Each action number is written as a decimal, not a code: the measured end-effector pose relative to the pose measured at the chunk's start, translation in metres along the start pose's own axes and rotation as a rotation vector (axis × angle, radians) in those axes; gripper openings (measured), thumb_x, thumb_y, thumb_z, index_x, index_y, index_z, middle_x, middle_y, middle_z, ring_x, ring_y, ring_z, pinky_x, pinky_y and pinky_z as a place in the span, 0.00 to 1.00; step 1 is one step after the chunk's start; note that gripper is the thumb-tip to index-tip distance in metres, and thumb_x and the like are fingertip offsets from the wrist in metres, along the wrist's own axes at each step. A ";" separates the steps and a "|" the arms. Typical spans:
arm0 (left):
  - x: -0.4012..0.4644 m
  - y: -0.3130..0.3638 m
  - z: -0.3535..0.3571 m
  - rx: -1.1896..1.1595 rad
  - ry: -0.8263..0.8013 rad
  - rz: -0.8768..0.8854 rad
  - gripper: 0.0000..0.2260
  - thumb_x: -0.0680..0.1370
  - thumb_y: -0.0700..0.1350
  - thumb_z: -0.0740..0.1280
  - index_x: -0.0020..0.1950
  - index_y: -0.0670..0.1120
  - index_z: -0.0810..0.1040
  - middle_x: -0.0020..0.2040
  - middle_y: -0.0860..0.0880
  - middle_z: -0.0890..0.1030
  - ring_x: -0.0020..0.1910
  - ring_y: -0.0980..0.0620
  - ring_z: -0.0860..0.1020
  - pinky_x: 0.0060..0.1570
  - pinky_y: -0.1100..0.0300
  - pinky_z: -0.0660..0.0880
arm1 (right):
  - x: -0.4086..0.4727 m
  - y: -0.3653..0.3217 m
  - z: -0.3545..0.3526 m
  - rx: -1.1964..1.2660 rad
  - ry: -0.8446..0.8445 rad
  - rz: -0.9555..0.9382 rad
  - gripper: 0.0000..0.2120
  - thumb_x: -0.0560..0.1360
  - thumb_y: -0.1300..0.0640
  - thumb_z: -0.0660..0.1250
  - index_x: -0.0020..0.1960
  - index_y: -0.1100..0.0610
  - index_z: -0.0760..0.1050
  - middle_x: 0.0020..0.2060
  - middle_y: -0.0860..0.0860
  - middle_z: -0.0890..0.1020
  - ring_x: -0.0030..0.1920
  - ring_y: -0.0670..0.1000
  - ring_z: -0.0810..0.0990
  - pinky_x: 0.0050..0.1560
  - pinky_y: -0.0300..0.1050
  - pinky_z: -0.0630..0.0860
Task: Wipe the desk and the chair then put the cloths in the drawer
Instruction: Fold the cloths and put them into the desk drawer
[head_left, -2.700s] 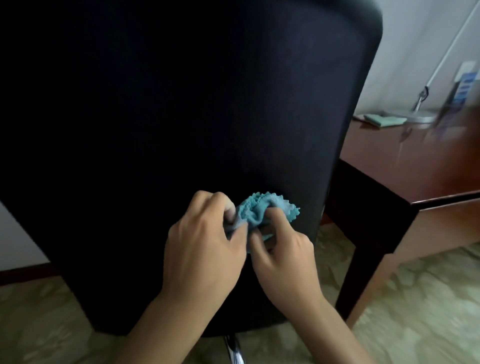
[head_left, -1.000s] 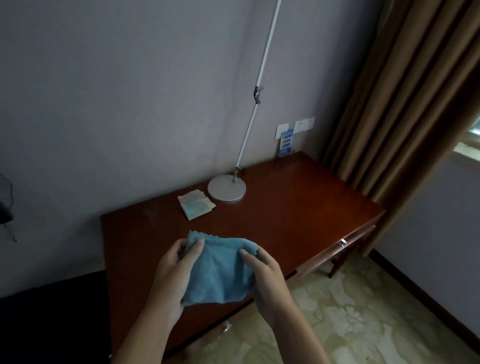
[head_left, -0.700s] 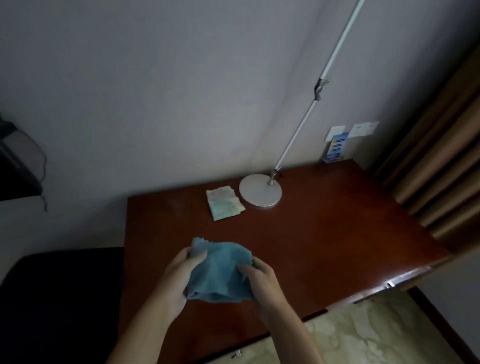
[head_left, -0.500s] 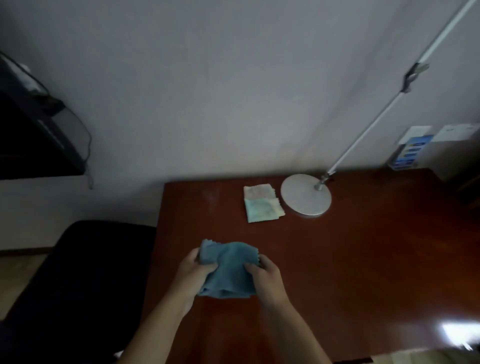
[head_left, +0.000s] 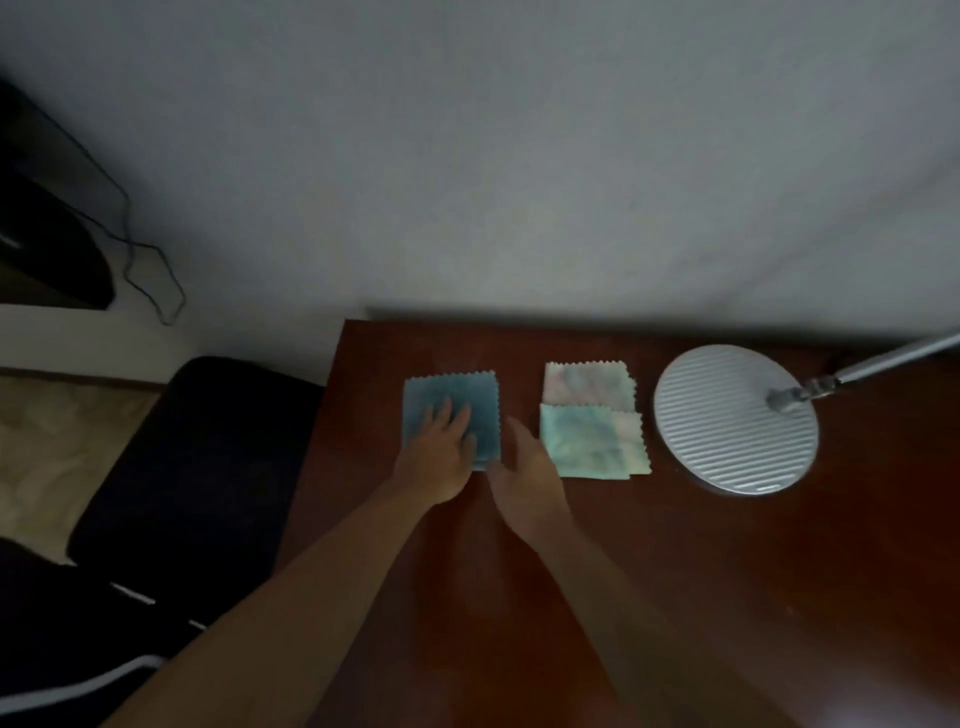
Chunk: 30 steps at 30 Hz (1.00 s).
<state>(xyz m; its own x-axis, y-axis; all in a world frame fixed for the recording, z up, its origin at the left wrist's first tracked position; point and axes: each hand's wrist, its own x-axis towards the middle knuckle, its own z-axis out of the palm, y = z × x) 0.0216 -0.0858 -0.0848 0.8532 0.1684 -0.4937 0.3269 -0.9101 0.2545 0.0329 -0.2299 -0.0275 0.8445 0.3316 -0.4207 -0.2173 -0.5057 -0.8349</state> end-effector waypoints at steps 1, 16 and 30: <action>0.012 0.001 0.007 0.096 -0.004 0.010 0.25 0.85 0.51 0.47 0.80 0.43 0.48 0.80 0.40 0.45 0.79 0.39 0.42 0.77 0.47 0.44 | -0.001 0.009 0.000 0.005 -0.005 0.016 0.22 0.76 0.61 0.62 0.69 0.51 0.70 0.61 0.49 0.79 0.62 0.52 0.76 0.63 0.52 0.73; -0.021 0.021 -0.012 -0.235 0.264 -0.038 0.22 0.80 0.44 0.63 0.73 0.43 0.69 0.74 0.43 0.69 0.74 0.46 0.64 0.72 0.55 0.59 | -0.014 0.022 -0.009 -0.027 -0.070 0.198 0.24 0.77 0.56 0.61 0.73 0.50 0.68 0.66 0.53 0.76 0.67 0.56 0.74 0.67 0.48 0.69; -0.279 -0.011 0.116 -0.301 0.239 0.192 0.08 0.78 0.43 0.62 0.53 0.50 0.80 0.50 0.52 0.79 0.53 0.50 0.76 0.54 0.55 0.73 | -0.242 0.120 0.081 -0.125 0.065 0.292 0.09 0.75 0.56 0.63 0.52 0.52 0.80 0.47 0.53 0.84 0.51 0.57 0.81 0.49 0.47 0.76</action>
<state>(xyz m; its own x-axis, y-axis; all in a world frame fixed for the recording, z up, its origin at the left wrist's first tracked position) -0.2676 -0.1667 -0.0464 0.9687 0.1222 -0.2162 0.2271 -0.7883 0.5719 -0.2372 -0.3066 -0.0548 0.7855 0.1082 -0.6094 -0.3969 -0.6674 -0.6301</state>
